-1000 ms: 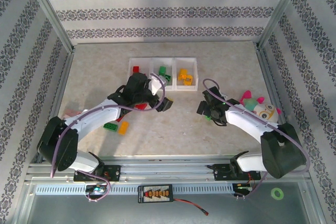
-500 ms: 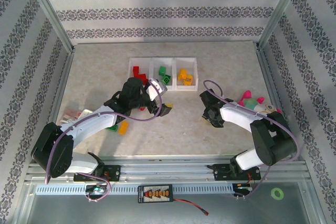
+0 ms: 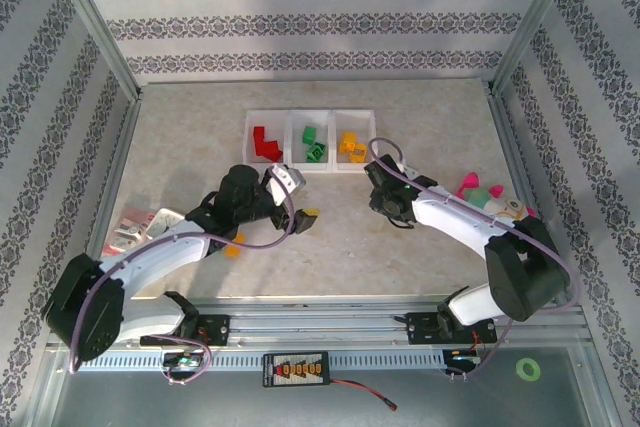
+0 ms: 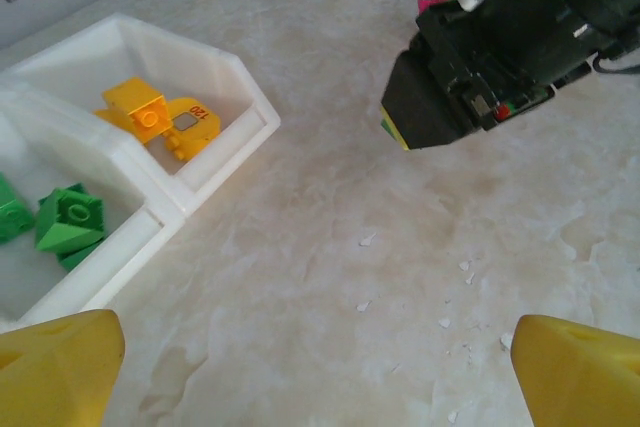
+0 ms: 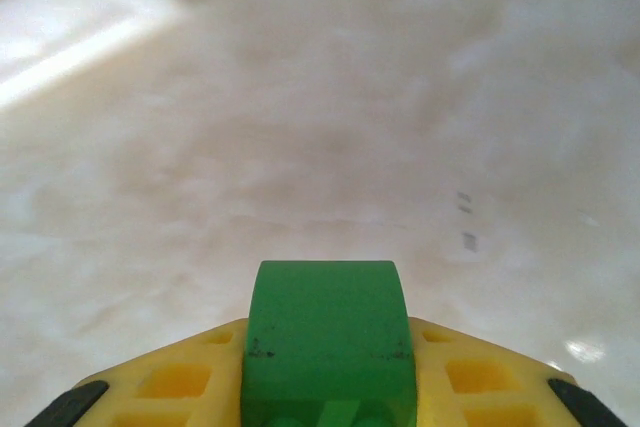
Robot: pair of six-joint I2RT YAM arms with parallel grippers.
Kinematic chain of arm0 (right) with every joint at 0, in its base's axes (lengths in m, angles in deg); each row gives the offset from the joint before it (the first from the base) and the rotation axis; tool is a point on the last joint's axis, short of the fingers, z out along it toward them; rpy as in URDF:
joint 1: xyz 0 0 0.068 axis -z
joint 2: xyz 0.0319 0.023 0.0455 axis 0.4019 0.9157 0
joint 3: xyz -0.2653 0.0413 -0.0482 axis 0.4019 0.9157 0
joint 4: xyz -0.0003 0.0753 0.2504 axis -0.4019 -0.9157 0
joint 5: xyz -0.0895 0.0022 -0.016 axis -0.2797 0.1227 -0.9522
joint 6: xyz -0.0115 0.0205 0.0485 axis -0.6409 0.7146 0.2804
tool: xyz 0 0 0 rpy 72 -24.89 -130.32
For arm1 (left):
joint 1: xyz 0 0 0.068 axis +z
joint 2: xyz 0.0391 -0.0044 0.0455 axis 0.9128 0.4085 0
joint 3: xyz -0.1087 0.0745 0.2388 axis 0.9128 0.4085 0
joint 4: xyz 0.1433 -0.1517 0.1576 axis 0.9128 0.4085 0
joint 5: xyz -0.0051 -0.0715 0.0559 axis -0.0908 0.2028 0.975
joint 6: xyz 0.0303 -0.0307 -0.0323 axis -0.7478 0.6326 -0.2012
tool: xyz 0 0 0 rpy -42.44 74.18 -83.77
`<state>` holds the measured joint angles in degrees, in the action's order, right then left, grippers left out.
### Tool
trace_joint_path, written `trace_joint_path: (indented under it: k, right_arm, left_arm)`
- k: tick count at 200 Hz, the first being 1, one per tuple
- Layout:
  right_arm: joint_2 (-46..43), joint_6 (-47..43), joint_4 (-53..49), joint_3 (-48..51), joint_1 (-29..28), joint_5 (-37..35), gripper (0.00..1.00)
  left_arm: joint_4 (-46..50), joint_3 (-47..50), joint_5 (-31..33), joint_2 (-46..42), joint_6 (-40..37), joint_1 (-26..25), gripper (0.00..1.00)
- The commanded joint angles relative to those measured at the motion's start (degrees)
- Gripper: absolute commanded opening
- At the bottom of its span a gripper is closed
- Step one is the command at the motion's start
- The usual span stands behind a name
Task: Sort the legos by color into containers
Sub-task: Pick up the lego from the middle-right of the table, then place the lego in the container.
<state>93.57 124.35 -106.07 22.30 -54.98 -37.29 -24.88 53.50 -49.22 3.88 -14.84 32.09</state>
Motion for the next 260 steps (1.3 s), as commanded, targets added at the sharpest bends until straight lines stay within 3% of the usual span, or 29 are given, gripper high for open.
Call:
trace_joint_path:
  k: [1, 62, 109, 159, 187, 221, 260]
  right_arm:
    - [2.53, -8.66, 4.19, -5.5, -1.84, 1.29, 0.3]
    - [17.62, -21.26, 7.98, -26.24, -6.23, 1.08, 0.26]
    - [30.55, -25.75, 8.22, -40.7, -5.85, -0.42, 0.26]
    - [39.26, -27.38, 7.93, -48.52, -4.28, 0.4, 0.29]
    - [38.94, -28.94, 7.8, -49.64, -4.04, 1.49, 0.42]
    - [34.87, -30.13, 8.22, -48.03, -3.87, 2.21, 0.67]
    - [25.27, -30.34, 12.15, -38.73, -3.96, 2.52, 0.8]
  left_arm:
    - [0.94, 3.47, 5.17, -4.79, 3.21, -0.49, 0.99]
    - [4.37, 12.15, 17.27, -15.05, 11.32, -0.21, 0.99]
    - [5.79, 12.67, 20.37, -16.16, 11.4, -0.14, 0.99]
    - [6.32, 12.37, 21.43, -15.9, 11.55, 0.05, 0.99]
    - [7.88, 11.65, 22.35, -15.86, 12.09, 0.12, 0.99]
    - [8.28, 10.83, 23.88, -14.1, 12.85, 0.26, 0.99]
    - [11.41, 5.9, 25.72, -6.64, 16.27, 1.76, 0.99]
